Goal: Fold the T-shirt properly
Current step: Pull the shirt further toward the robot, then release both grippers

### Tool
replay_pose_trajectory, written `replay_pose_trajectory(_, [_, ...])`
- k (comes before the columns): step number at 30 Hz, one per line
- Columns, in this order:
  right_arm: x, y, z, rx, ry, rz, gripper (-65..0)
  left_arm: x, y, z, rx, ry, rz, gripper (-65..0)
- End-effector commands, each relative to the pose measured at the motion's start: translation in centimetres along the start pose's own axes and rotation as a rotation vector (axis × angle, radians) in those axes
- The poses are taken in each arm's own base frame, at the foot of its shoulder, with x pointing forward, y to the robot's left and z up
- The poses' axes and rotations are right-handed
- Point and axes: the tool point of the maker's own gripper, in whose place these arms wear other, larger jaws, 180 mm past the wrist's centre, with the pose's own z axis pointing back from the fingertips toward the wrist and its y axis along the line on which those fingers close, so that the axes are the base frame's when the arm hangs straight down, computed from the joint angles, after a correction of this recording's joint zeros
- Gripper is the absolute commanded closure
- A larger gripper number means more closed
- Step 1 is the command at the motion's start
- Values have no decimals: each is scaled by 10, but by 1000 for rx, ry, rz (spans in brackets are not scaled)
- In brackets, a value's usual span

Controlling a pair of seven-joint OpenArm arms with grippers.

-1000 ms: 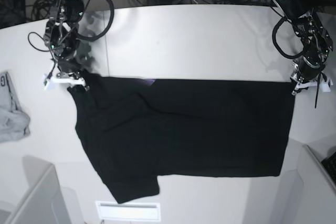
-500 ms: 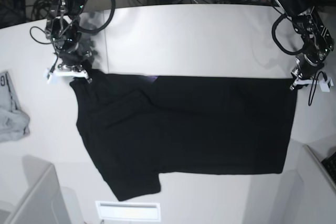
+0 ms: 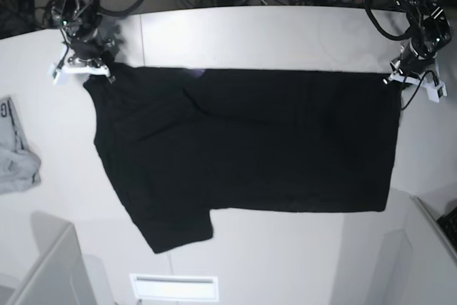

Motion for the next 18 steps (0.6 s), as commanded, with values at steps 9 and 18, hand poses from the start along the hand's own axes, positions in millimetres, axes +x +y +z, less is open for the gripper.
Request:
replay_pose_trajectory(9, [6, -34, 27, -78, 44, -27, 0, -2, 7, 35, 27, -23, -111, 0])
replay_pose_trajectory(18, [-2, -62, 49, -142, 53, -8, 0, -35, 27, 51, 70, 55, -138, 0])
